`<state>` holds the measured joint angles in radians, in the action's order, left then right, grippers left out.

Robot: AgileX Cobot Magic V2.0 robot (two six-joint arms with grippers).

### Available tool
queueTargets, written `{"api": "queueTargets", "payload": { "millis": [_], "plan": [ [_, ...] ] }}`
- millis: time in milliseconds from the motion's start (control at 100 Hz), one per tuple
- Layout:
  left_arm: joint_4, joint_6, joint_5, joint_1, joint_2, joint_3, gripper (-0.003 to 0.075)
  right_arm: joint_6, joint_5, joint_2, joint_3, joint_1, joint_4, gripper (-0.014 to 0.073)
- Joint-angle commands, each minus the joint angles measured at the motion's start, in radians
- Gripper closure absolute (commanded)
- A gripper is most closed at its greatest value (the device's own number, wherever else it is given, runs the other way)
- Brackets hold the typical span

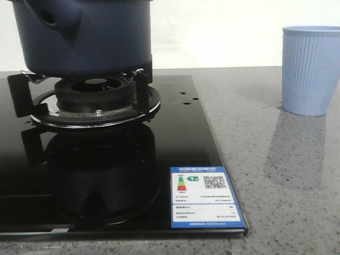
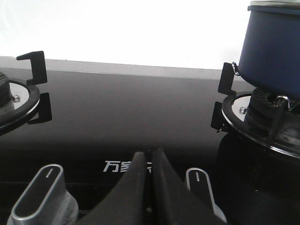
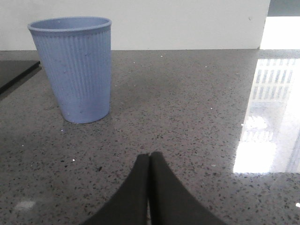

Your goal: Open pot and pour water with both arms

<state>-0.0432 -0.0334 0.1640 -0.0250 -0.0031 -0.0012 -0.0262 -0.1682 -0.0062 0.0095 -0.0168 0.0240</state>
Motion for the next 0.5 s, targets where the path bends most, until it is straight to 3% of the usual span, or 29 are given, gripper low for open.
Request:
{"api": "queueTargets", "payload": {
  "millis": [0, 490],
  "plan": [
    [0.005, -0.011, -0.093, -0.001, -0.023, 0.015, 0.0736, 0.000, 0.075, -0.025, 0.017, 0.000, 0.006, 0.0655],
    [0.005, -0.011, -0.102, -0.001, -0.023, 0.015, 0.0736, 0.000, 0.077, -0.025, 0.017, 0.000, 0.006, 0.0655]
  ]
}}
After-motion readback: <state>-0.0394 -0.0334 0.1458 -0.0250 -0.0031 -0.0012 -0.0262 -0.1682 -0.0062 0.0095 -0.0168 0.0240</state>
